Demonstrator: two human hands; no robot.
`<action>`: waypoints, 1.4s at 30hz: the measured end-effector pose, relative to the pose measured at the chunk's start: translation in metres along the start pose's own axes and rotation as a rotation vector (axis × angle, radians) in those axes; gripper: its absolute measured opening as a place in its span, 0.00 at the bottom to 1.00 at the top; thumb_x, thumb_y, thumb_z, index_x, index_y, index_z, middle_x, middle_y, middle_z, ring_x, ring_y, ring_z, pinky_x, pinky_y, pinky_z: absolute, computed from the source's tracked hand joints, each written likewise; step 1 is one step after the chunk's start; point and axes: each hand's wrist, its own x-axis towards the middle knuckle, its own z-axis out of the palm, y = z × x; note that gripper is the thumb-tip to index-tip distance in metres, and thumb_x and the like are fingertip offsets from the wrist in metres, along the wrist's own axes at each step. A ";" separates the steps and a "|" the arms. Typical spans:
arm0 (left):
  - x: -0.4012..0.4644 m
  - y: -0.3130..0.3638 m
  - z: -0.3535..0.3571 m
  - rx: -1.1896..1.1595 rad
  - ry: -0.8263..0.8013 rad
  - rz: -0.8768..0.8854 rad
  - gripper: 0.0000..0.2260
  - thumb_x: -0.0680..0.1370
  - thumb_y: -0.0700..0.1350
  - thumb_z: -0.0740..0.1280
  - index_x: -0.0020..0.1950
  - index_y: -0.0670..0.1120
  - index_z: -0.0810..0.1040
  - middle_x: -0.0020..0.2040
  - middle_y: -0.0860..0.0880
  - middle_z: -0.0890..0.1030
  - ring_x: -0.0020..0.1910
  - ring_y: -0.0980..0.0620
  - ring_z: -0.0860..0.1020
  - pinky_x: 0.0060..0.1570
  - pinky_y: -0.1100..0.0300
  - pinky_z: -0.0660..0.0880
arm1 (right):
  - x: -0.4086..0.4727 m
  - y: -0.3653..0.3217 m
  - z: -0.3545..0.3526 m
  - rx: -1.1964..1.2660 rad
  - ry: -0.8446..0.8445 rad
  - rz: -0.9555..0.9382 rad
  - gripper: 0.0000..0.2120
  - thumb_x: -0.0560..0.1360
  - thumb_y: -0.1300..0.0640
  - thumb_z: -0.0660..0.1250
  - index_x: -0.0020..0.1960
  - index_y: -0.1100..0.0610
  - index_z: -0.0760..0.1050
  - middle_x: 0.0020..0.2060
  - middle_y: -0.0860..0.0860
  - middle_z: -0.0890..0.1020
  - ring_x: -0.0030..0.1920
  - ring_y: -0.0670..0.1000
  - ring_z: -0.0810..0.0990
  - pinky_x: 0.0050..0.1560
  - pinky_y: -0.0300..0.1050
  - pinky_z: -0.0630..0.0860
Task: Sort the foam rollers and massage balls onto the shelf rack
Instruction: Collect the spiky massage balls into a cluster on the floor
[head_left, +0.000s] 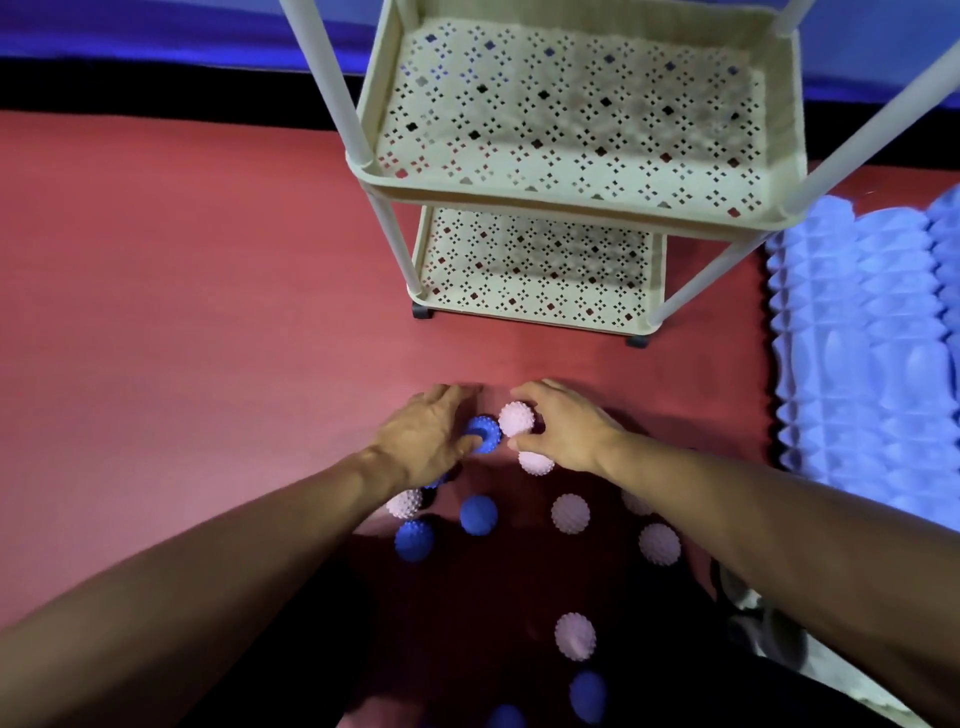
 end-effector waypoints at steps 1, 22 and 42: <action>-0.007 0.001 -0.014 0.028 0.002 0.015 0.29 0.81 0.54 0.66 0.79 0.50 0.61 0.72 0.45 0.70 0.70 0.41 0.70 0.70 0.52 0.66 | -0.003 -0.005 -0.010 -0.039 -0.019 -0.015 0.33 0.73 0.48 0.76 0.73 0.52 0.69 0.68 0.50 0.73 0.69 0.51 0.72 0.70 0.43 0.66; -0.057 0.003 -0.084 0.083 -0.078 -0.007 0.23 0.80 0.60 0.65 0.71 0.51 0.72 0.68 0.49 0.73 0.61 0.49 0.78 0.61 0.50 0.75 | -0.040 -0.050 -0.065 -0.390 -0.228 -0.184 0.26 0.77 0.44 0.70 0.72 0.50 0.68 0.65 0.48 0.74 0.62 0.50 0.76 0.59 0.44 0.72; -0.005 -0.049 0.003 -0.091 -0.123 -0.089 0.29 0.76 0.52 0.73 0.75 0.51 0.67 0.67 0.47 0.74 0.66 0.48 0.73 0.53 0.71 0.60 | 0.068 -0.026 -0.015 -0.272 0.029 0.077 0.24 0.74 0.47 0.74 0.68 0.43 0.70 0.64 0.49 0.62 0.56 0.56 0.79 0.61 0.50 0.73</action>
